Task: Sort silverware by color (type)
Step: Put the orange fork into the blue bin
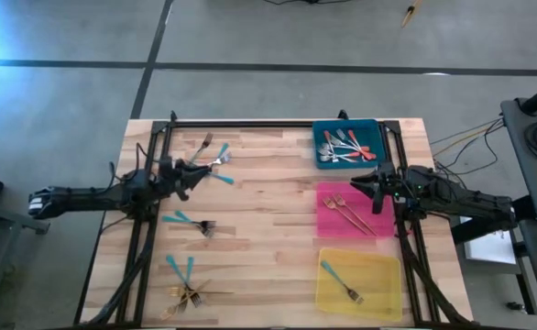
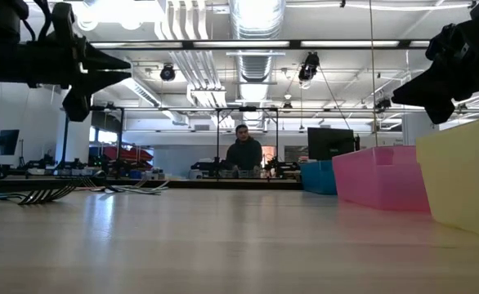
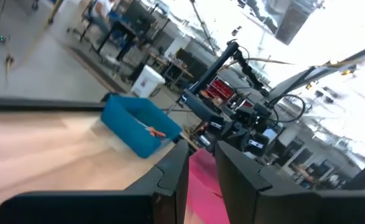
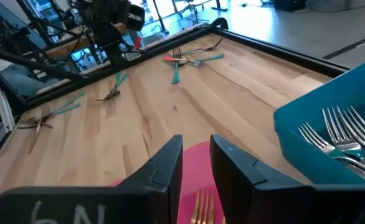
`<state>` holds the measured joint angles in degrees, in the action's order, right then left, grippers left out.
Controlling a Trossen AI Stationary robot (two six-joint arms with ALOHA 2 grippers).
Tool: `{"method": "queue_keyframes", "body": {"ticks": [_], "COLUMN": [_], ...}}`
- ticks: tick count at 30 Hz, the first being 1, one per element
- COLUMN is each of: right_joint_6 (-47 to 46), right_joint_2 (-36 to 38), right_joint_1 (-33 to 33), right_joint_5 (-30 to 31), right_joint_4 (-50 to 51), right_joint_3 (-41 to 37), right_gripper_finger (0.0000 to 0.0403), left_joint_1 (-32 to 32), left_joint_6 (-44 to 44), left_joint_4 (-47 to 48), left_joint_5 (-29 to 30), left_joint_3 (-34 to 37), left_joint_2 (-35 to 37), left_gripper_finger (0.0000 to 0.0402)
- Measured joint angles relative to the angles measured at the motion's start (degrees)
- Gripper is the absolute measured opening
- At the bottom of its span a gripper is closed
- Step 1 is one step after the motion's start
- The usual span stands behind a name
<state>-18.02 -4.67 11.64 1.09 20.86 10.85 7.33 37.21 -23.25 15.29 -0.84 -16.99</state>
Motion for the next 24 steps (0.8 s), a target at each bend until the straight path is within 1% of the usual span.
{"method": "queue_keyframes", "body": {"ticks": [2, 4, 9, 11, 14, 16, 17, 22, 24], "right_joint_6": [0.00, 0.00, 0.02, 0.02, 0.00, 0.02, 0.01, 0.02, 0.02], "right_joint_2": [0.00, 0.00, 0.00, 0.00, 0.00, 0.00, 0.00, 0.00, 0.00], "right_joint_1": [0.00, 0.00, 0.00, 0.00, 0.00, 0.00, 0.00, 0.00, 0.00], "right_joint_5": [0.01, 0.01, 0.01, 0.03, 0.03, 0.03, 0.03, 0.06, 0.06], "right_joint_4": [-0.01, 0.00, -0.02, -0.02, -0.02, -0.02, -0.02, -0.02, -0.04], "right_joint_3": [0.00, 0.00, 0.00, 0.00, 0.02, 0.02, 0.02, 0.02, 0.02], "right_gripper_finger": [0.0073, 0.0073, 0.0073, 0.0073, 0.0073, 0.0073, 0.0073, 0.0073, 0.0073], "left_joint_1": [0.00, -0.07, -0.09, -0.09, -0.09, -0.09, -0.08, 0.24, 0.80], "left_joint_6": [2.18, 2.53, -0.50, -1.04, 0.75, 5.55, 8.55, 30.09, 33.64], "left_joint_4": [-0.22, -0.26, 2.39, 7.81, 20.71, 30.06, 33.40, 51.40, 57.26], "left_joint_5": [-0.17, -0.33, 0.50, 2.76, 8.31, 12.19, 12.97, 13.81, 15.05], "left_joint_3": [-1.18, -3.34, -11.92, -16.25, -22.28, -25.76, -27.39, -34.52, -36.13], "left_joint_2": [-2.41, -5.33, -15.94, -20.97, -28.52, -33.15, -35.25, -42.80, -44.68], "left_gripper_finger": [0.0064, 0.0064, 0.0064, 0.0064, 0.0064, 0.0064, 0.0064, 0.0064, 0.0064]}}
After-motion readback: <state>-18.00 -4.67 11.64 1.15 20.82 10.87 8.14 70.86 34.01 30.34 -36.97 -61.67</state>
